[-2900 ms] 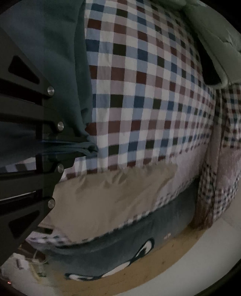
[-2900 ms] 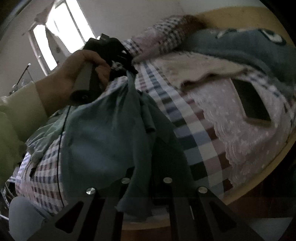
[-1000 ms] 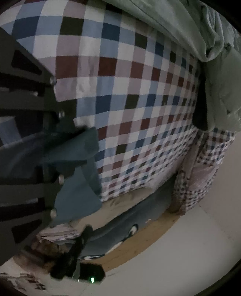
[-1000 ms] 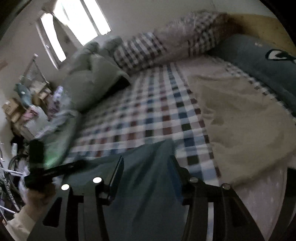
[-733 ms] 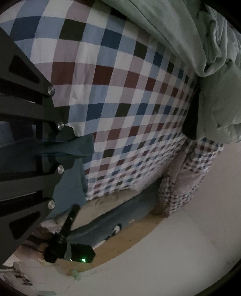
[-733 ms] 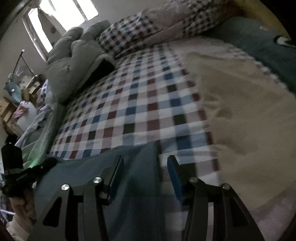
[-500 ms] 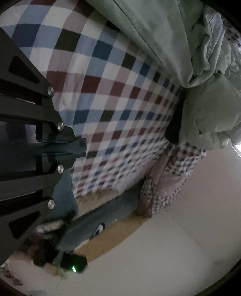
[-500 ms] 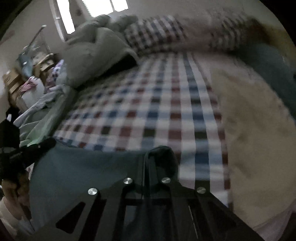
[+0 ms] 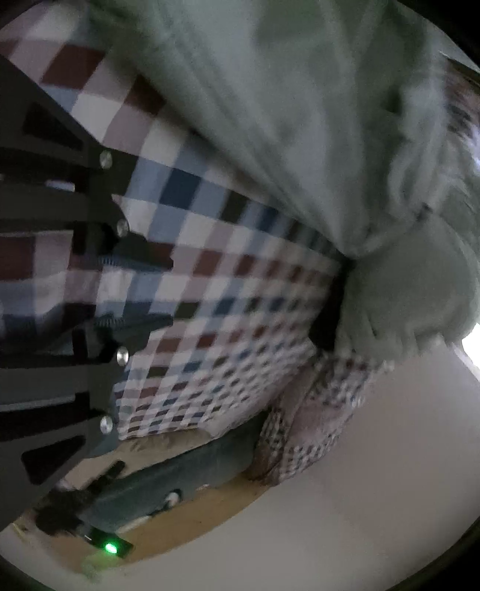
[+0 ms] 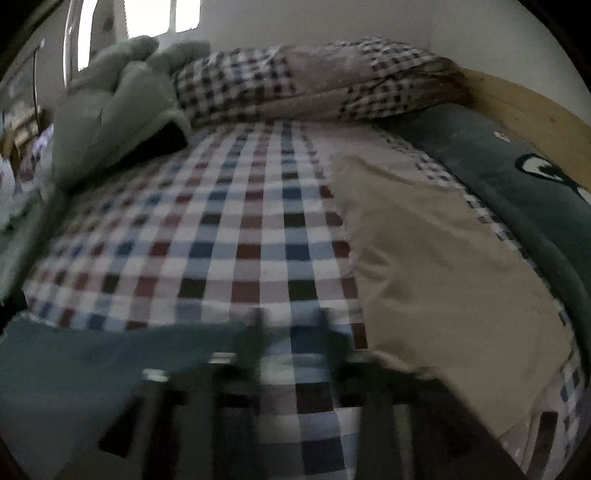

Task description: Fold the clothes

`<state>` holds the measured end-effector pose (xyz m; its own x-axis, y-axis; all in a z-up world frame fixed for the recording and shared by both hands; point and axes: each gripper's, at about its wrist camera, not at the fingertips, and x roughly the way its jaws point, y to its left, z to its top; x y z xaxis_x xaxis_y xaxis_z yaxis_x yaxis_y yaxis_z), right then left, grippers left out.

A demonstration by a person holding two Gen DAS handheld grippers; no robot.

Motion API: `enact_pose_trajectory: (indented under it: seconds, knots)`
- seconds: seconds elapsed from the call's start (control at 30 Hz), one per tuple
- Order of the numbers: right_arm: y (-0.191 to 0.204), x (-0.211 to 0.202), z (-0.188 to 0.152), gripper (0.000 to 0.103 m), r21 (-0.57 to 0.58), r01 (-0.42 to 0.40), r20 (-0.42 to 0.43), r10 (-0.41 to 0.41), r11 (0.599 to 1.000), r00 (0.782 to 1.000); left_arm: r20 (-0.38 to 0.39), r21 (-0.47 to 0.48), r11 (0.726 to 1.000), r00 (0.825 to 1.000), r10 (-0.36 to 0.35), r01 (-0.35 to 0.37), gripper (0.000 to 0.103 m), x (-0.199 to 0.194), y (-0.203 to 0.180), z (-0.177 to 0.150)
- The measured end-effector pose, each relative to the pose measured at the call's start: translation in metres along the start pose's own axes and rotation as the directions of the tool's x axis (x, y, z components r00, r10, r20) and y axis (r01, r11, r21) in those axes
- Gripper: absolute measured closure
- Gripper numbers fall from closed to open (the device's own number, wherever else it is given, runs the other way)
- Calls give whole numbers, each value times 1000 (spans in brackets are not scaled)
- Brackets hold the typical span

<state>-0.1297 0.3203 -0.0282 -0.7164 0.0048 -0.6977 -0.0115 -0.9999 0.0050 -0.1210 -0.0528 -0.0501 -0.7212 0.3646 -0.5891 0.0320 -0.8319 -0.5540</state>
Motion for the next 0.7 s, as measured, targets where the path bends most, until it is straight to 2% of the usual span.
enact_pose_trajectory:
  seconds: [0.03,0.1,0.17,0.23,0.33,0.37,0.47,0.5,0.57,0.6,0.63,0.7]
  knots:
    - [-1,-7,2,53,14,-24,20,23,1000,1000,5,39,999,1000,-10,10,64,-7,-10,-1]
    - [-2,-19,5,52,36,-75,52,73,997,996,-13,111,991,997,-74,74,47,-19,-37,-9]
    - [3,-29,7,52,57,-158,63,154,986,986,-50,192,967,986,-159,166,45,-30,-68,-25]
    - [16,-32,5,52,62,-236,45,234,970,971,-98,268,935,972,-214,233,45,-36,-92,-41]
    - [40,-36,-4,52,22,-336,8,335,942,942,-207,333,892,946,-248,306,45,-27,-118,-70]
    - [49,-37,-9,52,-8,-352,-7,352,936,936,-220,354,891,951,-216,284,46,-20,-121,-77]
    - [68,-32,-24,54,-71,-379,-55,376,923,925,-192,414,899,979,-70,146,74,3,-116,-90]
    - [71,-28,-27,54,-79,-378,-71,373,922,925,-184,421,900,982,-39,115,77,9,-114,-92]
    - [75,-19,-33,54,-88,-375,-97,366,923,925,-177,404,908,983,-41,111,81,13,-108,-90]
    - [76,-14,-35,58,-87,-368,-113,358,926,927,-170,410,907,985,-28,97,84,17,-107,-92]
    - [76,-8,-37,66,-85,-357,-128,346,930,930,-163,416,906,987,-15,83,85,20,-107,-93]
    - [74,3,-41,74,-79,-339,-156,324,937,933,-154,425,903,988,3,63,85,25,-104,-96]
